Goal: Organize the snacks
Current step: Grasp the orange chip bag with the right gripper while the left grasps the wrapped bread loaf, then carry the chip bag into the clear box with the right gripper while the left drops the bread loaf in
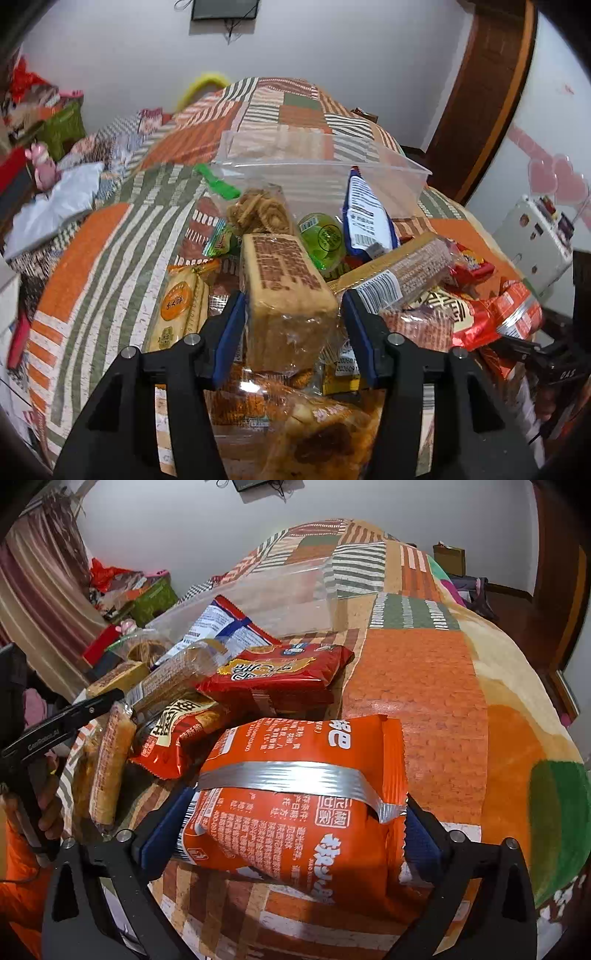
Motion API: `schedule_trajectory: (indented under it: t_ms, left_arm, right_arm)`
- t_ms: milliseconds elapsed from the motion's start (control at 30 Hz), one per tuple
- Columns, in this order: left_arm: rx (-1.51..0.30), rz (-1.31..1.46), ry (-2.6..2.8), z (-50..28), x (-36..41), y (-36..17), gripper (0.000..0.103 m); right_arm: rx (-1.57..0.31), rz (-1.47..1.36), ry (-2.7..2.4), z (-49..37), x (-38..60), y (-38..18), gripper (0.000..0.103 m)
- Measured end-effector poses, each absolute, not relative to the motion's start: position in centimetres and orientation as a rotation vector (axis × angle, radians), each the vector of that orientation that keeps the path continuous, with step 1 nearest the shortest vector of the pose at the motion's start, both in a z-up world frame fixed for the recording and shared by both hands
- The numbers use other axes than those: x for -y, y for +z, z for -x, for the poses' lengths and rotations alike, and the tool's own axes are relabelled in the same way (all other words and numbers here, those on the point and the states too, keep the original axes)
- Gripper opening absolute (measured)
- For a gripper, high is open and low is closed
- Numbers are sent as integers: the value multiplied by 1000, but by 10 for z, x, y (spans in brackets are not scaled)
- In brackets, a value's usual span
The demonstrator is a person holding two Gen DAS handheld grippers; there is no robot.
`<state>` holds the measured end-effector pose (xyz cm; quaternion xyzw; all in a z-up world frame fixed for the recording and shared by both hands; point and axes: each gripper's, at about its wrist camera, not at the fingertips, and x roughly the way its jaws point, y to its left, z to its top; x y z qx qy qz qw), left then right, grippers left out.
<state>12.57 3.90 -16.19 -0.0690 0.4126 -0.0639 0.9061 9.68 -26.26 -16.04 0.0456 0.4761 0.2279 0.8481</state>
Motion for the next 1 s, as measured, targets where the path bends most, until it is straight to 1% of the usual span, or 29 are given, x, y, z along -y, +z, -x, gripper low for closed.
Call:
schedule_trajectory:
  t_ms: [33, 67, 100, 167, 300, 433, 633, 1000]
  left_arm:
    - [-857, 162, -134, -128, -42, -163, 53]
    - [-858, 184, -136, -129, -45, -164, 52]
    - [-859, 201, -137, -129, -47, -164, 52]
    - [-855, 208, -129, -129, -49, -164, 44]
    - [-841, 180, -103, -125, -47, -160, 40]
    - [-830, 147, -87, -119, -43, -156, 38]
    - [-792, 122, -80, -109, -41, -141, 38]
    - [-731, 107, -102, -99, -40, -107, 37]
  right_arm:
    - [-999, -105, 484, -96, 264, -160, 89]
    - [-992, -117, 488, -95, 266, -158, 87]
    - [-987, -122, 482, -94, 268, -157, 82]
    - [-970, -122, 455, -93, 271, -155, 81]
    - [-948, -125, 421, -90, 278, -149, 76]
    - [-924, -128, 396, -89, 287, -141, 69]
    - [-871, -103, 377, -90, 288, -120, 65]
    - [-735, -97, 413, -97, 277, -80, 64]
